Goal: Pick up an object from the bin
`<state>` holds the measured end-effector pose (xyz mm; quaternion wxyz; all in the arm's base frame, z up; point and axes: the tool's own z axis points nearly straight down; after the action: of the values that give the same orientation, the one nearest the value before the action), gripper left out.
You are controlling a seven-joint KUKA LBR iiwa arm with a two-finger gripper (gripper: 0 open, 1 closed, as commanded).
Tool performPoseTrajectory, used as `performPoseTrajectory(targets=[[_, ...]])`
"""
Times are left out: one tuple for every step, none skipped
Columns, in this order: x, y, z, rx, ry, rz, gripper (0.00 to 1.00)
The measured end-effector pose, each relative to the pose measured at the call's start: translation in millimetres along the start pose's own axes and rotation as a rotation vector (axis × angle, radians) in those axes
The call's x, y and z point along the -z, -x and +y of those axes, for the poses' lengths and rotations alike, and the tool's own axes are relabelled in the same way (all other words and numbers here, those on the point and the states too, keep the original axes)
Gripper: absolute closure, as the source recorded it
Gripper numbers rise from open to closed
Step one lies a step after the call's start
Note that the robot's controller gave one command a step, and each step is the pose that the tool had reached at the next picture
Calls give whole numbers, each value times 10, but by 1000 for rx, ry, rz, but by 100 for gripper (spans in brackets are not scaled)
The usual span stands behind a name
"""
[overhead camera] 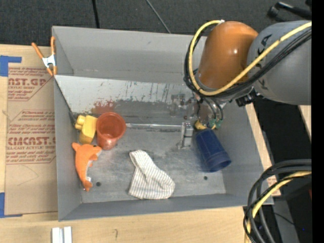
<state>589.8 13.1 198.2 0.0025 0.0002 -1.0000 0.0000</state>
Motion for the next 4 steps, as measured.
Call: performPoseTrajectory(targets=[[51, 11, 0, 0, 0, -7, 0], [-658, -395, 203, 16, 0, -10, 0], [-978, -567, 284, -39, 1, 0, 0], [-772, -627, 452, -213, 2, -5, 0]])
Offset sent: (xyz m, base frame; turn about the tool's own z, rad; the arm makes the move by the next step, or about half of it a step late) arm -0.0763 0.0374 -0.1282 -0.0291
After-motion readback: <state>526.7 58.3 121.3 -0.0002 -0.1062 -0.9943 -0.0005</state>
